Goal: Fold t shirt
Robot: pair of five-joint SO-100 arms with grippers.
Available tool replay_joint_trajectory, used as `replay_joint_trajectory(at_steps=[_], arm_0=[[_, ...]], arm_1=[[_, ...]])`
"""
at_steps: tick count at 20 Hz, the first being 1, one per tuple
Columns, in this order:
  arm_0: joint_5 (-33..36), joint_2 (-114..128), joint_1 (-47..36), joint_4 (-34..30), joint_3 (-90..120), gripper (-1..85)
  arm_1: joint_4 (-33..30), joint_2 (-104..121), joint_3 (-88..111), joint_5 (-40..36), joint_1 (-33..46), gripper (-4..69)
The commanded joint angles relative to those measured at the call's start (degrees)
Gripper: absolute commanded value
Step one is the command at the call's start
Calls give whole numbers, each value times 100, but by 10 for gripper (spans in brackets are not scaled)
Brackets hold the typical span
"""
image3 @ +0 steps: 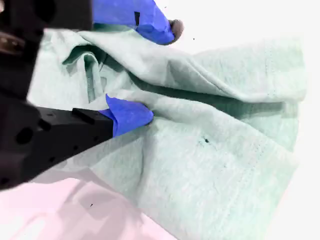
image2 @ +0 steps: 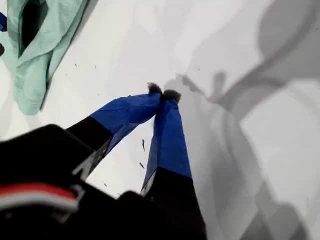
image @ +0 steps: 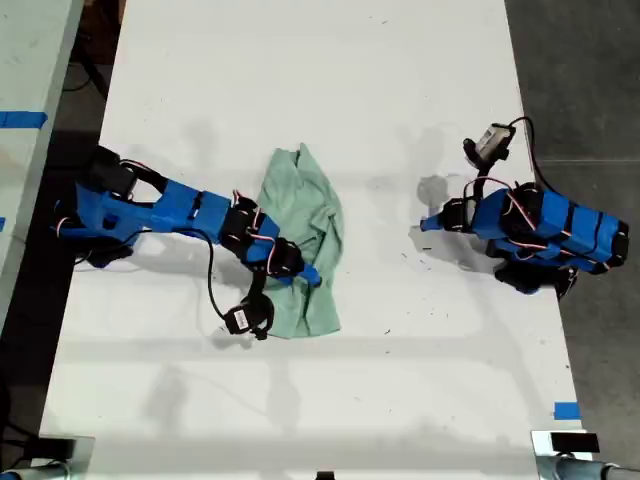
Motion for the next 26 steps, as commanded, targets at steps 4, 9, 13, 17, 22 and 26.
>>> replay_joint_trajectory(at_steps=[4,9,13,17,22,26], arm_0=[[185,1942,-141,422,-158,203],[554,4878,-896,879,1793,47],[1916,8895,-2417,-668,6205,-3],[2786,11127,-3270,-958,8930,-3],[3023,13113,-3542,-606,10635,-3],[2997,13113,-3586,-554,10670,-3]], arm_1=[[-114,70,264,-26,-105,8],[-114,70,264,-26,-105,8],[-114,70,264,-18,-105,8],[-123,70,264,-18,-79,8],[-123,70,272,26,-114,8],[-132,70,281,35,-114,8]])
